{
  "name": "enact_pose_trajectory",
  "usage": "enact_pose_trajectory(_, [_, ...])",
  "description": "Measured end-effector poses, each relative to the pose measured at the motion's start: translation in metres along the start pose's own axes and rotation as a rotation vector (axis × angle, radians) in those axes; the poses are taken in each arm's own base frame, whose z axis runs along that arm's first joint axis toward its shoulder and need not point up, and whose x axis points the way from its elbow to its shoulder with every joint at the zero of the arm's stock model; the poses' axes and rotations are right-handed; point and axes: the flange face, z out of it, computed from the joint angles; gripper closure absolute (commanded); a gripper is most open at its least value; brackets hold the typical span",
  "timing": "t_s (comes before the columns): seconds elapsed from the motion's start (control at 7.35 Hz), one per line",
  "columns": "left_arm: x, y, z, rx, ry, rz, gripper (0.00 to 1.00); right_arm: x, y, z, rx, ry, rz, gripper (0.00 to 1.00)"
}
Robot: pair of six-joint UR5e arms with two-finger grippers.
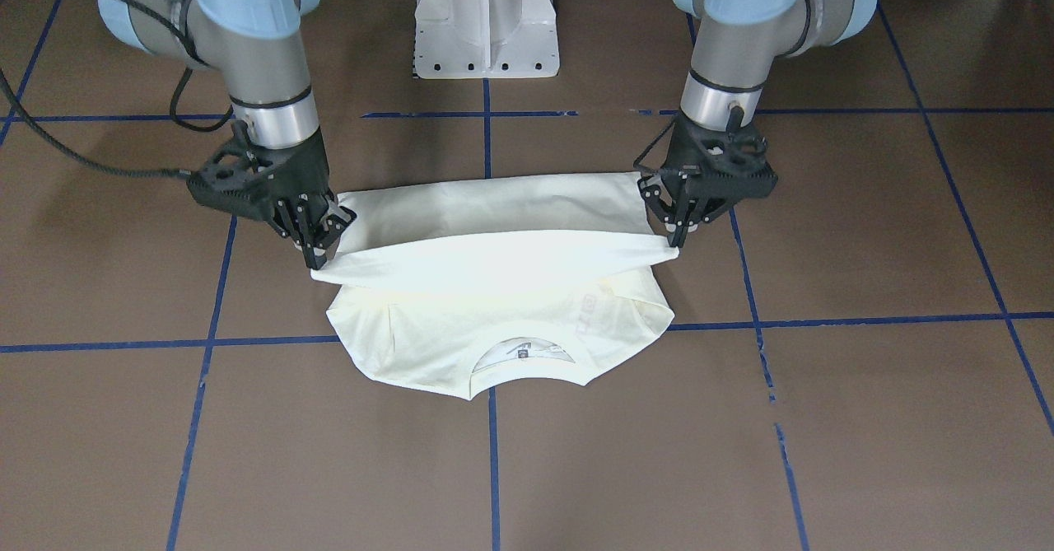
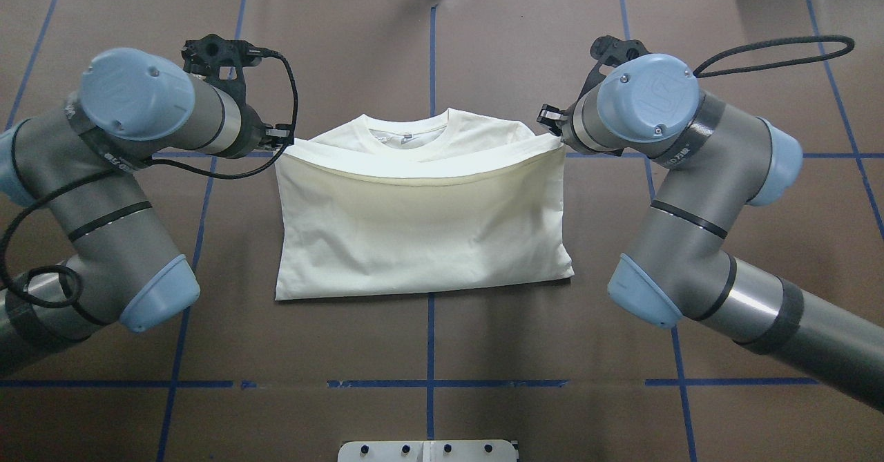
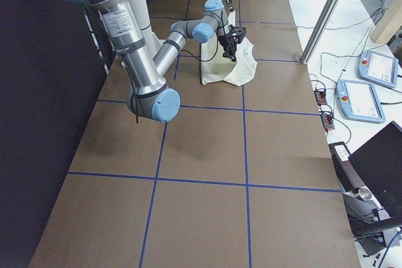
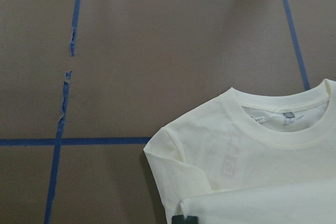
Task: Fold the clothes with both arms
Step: 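Lift the hem with both grippers and fold it toward the collar, then release the hem and draw the left gripper back toward the robot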
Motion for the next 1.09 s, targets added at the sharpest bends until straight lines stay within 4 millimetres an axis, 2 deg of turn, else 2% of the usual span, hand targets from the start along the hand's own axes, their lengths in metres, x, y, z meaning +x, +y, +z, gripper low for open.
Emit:
enact_pose_trajectory(0.14, [-0.008,-0.002,0.029,0.007,-0.012,-0.001,1.0,0.002,-0.003,0.032,0.002,0.01,-0.007,1.0])
enact_pose_trajectory(0.27, [-0.012,-0.004,0.048,0.011,-0.019,-0.001,1.0,0.007,-0.005,0.054,0.002,0.023,-0.011,0.97])
enact_pose_trajectory(0.41, [-0.011,-0.005,0.057,0.013,-0.018,0.0,0.5,0.01,-0.005,0.066,0.002,0.033,-0.013,0.12])
enact_pose_trajectory(0.54, [-0.008,-0.006,0.06,0.014,-0.015,0.002,0.0,0.011,-0.003,0.072,0.001,0.04,-0.015,0.0])
enact_pose_trajectory(0.82, [-0.004,-0.005,0.054,0.023,0.011,0.029,0.0,0.009,0.004,0.072,-0.006,0.034,-0.051,0.0])
enact_pose_trajectory(1.09, [-0.01,0.009,0.032,0.036,0.059,0.085,0.0,0.006,-0.004,0.057,-0.006,0.005,-0.146,0.0])
